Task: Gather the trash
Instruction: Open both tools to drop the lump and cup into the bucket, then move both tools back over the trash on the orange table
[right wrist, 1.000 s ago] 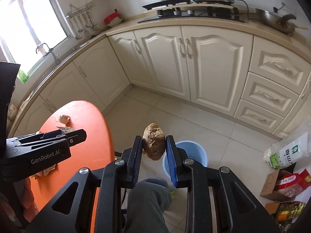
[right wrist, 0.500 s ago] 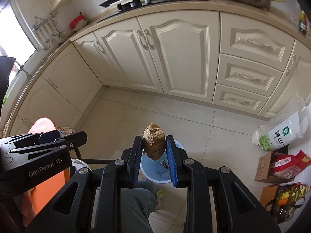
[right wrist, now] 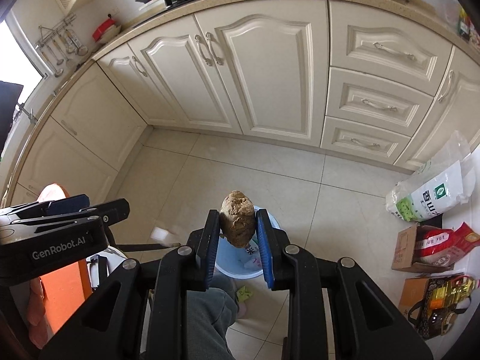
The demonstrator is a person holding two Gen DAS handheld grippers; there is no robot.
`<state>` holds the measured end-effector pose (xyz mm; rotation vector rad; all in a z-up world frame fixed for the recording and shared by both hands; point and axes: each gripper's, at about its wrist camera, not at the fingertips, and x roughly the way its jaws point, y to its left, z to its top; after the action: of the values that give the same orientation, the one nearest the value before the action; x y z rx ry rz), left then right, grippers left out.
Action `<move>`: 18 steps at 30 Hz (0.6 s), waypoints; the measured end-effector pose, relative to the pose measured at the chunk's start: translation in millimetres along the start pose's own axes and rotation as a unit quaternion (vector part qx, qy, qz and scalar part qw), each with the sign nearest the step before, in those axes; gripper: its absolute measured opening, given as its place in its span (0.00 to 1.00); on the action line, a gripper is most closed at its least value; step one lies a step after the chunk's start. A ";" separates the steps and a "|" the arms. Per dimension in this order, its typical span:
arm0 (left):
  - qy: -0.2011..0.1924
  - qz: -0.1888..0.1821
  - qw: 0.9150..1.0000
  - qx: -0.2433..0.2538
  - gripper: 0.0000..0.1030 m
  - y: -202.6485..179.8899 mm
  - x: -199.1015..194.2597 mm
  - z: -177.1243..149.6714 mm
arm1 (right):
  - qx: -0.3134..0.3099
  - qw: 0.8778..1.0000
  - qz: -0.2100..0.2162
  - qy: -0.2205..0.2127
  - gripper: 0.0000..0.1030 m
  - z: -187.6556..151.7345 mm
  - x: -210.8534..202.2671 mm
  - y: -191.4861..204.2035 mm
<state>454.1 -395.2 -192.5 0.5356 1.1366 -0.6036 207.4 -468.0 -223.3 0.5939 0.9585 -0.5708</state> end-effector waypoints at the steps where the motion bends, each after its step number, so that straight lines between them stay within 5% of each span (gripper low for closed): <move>1: 0.000 0.000 1.000 0.000 0.58 -0.6 1.3 1.2 | 0.000 1.000 0.000 0.001 0.24 -0.1 0.5 0.5; 11: -0.003 0.011 1.000 -0.007 0.58 1.3 -5.2 -13.0 | -0.013 1.000 0.014 -0.002 0.25 0.6 2.6 10.0; 12: -0.003 0.011 1.000 -0.009 0.58 2.8 -7.1 -14.7 | -0.011 1.000 0.017 -0.002 0.29 0.7 2.0 11.2; 15: -0.005 0.020 1.000 -0.016 0.58 8.6 -13.0 -17.4 | 0.002 1.000 0.006 0.010 0.85 5.3 2.8 10.9; 16: -0.008 0.017 1.000 -0.018 0.58 10.1 -15.1 -17.9 | 0.011 1.000 -0.011 0.007 0.93 6.5 2.5 8.8; 18: -0.005 0.013 1.000 -0.021 0.58 12.1 -17.1 -20.2 | 0.027 1.000 -0.012 0.000 0.93 7.0 0.8 3.2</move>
<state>443.8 -370.1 -182.0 0.5103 1.1281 -0.5580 214.0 -470.7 -220.2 0.6323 0.9538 -0.6192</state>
